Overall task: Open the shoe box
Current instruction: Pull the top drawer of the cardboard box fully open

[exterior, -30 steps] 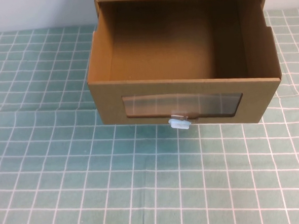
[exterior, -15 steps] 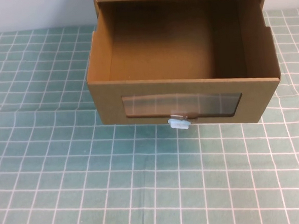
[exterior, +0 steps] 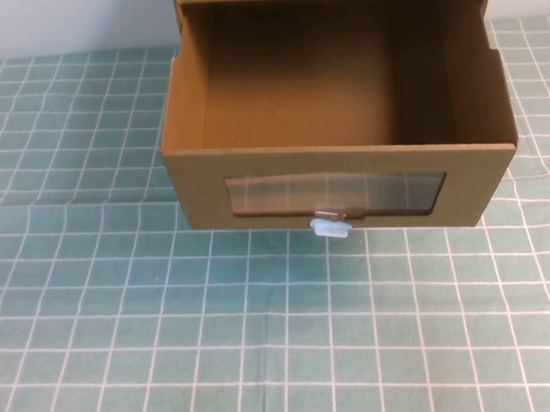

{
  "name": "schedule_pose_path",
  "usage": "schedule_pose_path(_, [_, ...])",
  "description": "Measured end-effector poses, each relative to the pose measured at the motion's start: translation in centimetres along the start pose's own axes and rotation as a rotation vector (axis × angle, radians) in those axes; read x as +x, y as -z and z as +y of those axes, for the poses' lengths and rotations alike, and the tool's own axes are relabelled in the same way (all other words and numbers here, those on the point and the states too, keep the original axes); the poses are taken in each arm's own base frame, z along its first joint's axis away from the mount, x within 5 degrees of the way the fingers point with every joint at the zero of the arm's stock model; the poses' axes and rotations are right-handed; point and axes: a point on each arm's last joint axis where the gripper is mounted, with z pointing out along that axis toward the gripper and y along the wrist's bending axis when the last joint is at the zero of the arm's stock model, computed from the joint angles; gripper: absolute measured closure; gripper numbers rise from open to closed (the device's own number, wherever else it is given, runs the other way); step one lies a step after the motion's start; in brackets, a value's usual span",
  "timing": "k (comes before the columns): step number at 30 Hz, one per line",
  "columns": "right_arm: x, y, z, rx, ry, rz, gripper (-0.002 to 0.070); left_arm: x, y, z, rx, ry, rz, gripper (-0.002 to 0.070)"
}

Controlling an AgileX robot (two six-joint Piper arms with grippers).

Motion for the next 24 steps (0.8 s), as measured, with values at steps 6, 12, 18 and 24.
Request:
schedule_pose_path(6, [4.0,-0.7,-0.4,-0.036,0.176,0.043,0.0690,0.0,0.0,0.0,0.000,0.000,0.000,0.0680])
schedule_pose_path(12, [8.7,-1.6,-1.1,-0.041,0.280,0.047,0.0690,0.0,0.0,0.0,0.000,0.000,0.000,0.0680])
schedule_pose_path(18, [12.9,-2.7,-2.4,0.022,0.269,0.053,0.0690,0.0,0.0,0.0,0.000,0.000,0.002,0.0680])
schedule_pose_path(24, [15.8,-3.0,-3.1,0.081,0.123,0.177,0.0689,0.0,0.0,0.0,0.000,0.000,0.002,0.0680])
